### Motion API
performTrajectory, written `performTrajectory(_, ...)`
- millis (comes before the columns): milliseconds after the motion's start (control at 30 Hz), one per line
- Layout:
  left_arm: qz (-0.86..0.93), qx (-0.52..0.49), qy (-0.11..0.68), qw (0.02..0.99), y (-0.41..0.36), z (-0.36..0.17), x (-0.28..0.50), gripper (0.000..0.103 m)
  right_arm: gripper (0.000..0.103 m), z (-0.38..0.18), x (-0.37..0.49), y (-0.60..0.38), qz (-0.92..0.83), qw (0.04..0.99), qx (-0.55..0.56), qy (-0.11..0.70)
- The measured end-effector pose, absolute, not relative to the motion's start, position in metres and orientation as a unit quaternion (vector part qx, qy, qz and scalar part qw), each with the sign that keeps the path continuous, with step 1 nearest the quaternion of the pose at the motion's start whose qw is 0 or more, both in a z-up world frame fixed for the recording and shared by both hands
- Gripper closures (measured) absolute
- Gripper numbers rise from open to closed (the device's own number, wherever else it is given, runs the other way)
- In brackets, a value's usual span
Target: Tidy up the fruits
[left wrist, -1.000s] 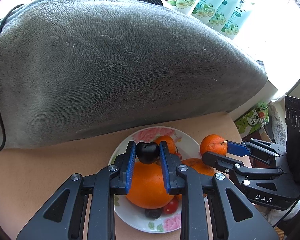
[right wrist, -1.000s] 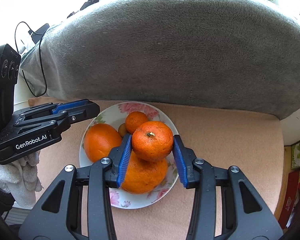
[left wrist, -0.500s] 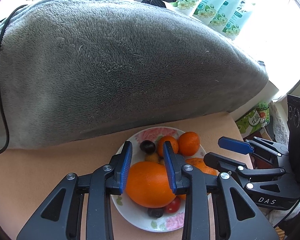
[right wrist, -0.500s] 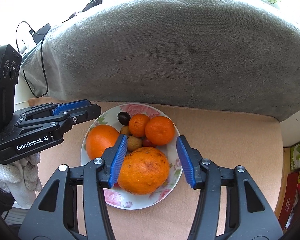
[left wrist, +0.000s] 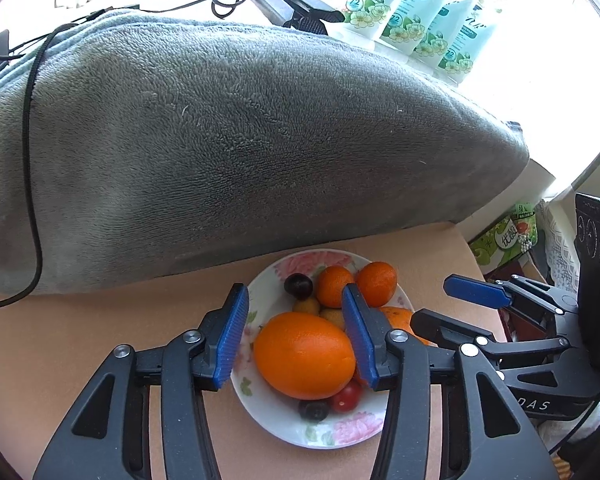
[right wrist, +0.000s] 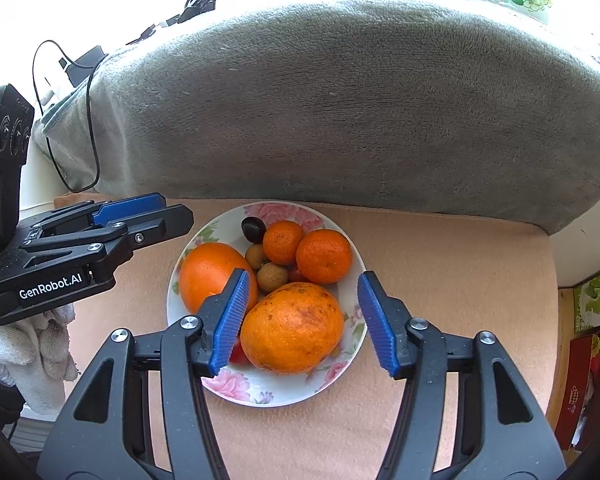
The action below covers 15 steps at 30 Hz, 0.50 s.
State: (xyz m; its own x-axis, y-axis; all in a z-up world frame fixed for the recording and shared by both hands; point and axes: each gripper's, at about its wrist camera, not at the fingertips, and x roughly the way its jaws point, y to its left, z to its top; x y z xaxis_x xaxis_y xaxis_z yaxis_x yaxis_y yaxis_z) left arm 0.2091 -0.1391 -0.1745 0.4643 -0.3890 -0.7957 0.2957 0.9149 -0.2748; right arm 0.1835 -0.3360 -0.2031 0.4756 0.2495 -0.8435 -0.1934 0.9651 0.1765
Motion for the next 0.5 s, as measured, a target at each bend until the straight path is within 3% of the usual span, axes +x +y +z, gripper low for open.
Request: performTrajectory(500,-0.187,-0.050,0.478,0.856,-0.132,-0.167,0.193,0.038,0.031,-0.195,0.169,-0.338,0.110,0.860,0.029,0.497)
